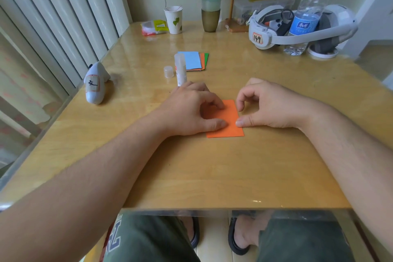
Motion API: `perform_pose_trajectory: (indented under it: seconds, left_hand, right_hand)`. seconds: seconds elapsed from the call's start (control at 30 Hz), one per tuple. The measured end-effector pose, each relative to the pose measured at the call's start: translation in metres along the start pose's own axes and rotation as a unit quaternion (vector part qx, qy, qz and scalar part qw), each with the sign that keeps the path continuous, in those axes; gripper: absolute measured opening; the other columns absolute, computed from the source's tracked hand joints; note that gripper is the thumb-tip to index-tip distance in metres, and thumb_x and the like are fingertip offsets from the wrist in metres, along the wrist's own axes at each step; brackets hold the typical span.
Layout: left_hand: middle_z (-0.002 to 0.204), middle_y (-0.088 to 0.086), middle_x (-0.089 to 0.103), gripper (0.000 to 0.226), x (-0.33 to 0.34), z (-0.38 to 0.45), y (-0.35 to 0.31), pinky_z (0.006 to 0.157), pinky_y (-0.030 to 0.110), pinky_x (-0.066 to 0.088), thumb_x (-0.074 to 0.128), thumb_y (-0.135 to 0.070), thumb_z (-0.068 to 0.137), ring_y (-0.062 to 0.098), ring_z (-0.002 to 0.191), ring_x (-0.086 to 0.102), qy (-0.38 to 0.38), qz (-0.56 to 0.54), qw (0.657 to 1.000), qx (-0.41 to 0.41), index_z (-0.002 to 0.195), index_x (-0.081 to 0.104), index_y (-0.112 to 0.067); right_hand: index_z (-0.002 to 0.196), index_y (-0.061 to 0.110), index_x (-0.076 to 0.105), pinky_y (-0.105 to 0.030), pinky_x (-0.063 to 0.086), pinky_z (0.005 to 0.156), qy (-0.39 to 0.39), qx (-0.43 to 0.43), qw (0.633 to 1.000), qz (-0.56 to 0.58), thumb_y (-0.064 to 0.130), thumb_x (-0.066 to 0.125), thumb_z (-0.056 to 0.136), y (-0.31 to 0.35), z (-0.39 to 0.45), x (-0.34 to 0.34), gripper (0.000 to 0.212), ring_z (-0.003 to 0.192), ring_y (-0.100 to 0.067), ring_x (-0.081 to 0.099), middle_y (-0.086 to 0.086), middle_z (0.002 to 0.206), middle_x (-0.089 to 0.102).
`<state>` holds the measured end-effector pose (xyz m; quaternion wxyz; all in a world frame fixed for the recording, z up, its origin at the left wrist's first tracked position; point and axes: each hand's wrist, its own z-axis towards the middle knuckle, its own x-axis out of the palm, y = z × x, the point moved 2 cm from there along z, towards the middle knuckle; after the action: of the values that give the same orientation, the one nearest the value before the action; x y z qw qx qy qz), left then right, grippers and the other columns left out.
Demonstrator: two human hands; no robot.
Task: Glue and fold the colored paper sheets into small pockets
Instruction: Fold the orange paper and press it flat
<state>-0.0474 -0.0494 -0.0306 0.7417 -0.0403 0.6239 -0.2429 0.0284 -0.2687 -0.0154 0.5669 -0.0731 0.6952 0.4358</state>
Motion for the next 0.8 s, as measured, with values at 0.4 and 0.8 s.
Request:
perform_pose_trajectory:
  seconds: [0.4,0.8]
  left_hand:
    - [0.118,-0.016,0.051,0.083,0.0,-0.005,0.007,0.11,0.042,0.041,0.062,-0.09,0.06,0.013,0.116,0.045,0.03,0.001,0.999,-0.015,0.131,0.06,-0.049]
    - [0.132,-0.013,0.04,0.113,-0.003,-0.011,0.008,0.113,0.04,0.032,0.054,-0.1,0.045,0.019,0.13,0.035,0.051,0.04,0.993,-0.099,0.142,0.038,-0.044]
  right_hand:
    - [0.088,0.039,0.061,-0.032,0.042,0.088,0.017,-0.01,1.0,0.003,0.066,0.087,0.051,-0.003,0.002,0.001,0.053,0.1,-0.001,0.048,0.011,0.105,0.05]
    - [0.069,0.02,0.059,-0.041,0.052,0.072,-0.089,0.021,0.994,-0.058,0.053,0.092,0.068,0.004,0.04,0.01,0.047,0.079,-0.025,0.06,-0.005,0.082,0.065]
